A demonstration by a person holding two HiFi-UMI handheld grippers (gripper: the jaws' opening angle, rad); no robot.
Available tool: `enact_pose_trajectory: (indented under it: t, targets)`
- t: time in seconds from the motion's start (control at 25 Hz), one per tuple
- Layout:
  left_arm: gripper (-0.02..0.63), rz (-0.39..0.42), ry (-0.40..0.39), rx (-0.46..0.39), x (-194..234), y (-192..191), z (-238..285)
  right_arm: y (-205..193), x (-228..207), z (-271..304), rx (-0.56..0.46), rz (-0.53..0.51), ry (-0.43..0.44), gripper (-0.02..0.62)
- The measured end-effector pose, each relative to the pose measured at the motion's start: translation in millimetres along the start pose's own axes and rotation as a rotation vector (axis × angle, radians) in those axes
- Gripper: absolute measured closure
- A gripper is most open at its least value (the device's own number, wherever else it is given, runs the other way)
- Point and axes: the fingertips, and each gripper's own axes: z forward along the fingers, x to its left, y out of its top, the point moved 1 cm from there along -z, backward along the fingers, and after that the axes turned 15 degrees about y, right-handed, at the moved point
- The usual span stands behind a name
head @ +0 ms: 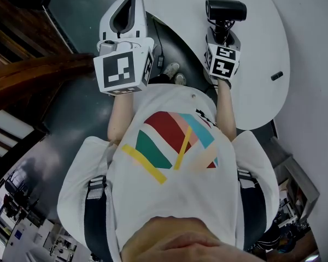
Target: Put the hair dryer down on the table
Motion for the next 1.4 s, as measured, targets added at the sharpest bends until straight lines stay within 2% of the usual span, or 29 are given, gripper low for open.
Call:
enact_pose_trajectory:
  t: [0.92, 1.4]
  targets:
    - [0.592, 0.009, 0.007, 0.004, 0.2, 0.3, -6.3, -51.6, -7.8, 16.3, 0.135, 0.052, 0.01, 0.377]
    - [0.592, 0.017, 0.012, 0.007, 1.4, 0.1, -9.2, -63.8, -14.6, 27.4, 0.186, 0.066, 0.003, 0.377]
